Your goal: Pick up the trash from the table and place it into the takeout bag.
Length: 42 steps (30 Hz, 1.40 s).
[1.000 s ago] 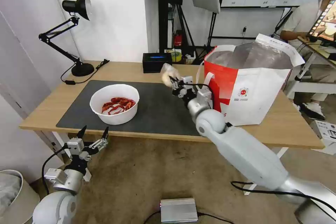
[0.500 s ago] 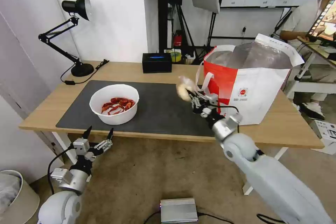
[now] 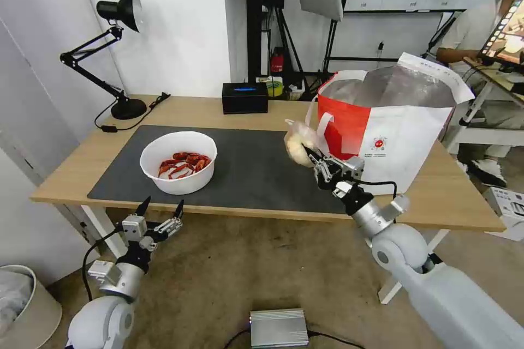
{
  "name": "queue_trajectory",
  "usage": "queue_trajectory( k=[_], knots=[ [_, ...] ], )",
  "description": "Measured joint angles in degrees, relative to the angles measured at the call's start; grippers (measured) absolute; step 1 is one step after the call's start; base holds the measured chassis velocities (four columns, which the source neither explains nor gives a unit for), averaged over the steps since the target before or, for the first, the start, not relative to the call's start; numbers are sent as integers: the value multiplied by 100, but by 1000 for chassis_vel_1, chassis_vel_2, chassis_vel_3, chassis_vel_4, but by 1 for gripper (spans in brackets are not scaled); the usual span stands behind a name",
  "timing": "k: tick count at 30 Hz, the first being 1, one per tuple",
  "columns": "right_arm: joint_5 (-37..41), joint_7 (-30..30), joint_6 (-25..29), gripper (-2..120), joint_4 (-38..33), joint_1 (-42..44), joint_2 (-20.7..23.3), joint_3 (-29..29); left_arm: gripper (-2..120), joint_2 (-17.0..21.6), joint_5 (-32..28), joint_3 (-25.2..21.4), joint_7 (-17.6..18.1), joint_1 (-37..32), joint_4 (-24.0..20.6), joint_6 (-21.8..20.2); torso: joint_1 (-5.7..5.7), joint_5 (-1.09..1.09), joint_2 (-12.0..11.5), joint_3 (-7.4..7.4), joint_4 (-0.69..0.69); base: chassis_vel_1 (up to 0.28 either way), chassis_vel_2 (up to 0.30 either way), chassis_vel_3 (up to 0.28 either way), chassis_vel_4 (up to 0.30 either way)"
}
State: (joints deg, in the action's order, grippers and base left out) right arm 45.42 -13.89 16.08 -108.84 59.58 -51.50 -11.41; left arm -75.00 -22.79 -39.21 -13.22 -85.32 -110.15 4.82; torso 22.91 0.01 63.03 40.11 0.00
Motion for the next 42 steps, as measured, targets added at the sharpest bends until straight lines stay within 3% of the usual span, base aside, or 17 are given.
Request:
queue_trajectory(
  k=[17, 33, 42],
  knots=[
    [807, 62, 25, 0, -300, -341, 444, -742, 100, -18, 74, 88, 1, 0, -53, 2, 0, 0, 0, 0, 0, 0, 0, 0, 0],
    [1530, 1420, -457, 0, -341, -1231, 1253, -866, 100, -52, 79, 93, 5, 14, -47, 2, 1, 0, 0, 0, 0, 0, 0, 0, 0],
    [1872, 2539, -1264, 0, -307, -1743, 1646, -735, 100, -45, 64, 106, 5, 18, -7, 14, 1, 0, 0, 0, -1, 0, 0, 0, 0]
  ],
)
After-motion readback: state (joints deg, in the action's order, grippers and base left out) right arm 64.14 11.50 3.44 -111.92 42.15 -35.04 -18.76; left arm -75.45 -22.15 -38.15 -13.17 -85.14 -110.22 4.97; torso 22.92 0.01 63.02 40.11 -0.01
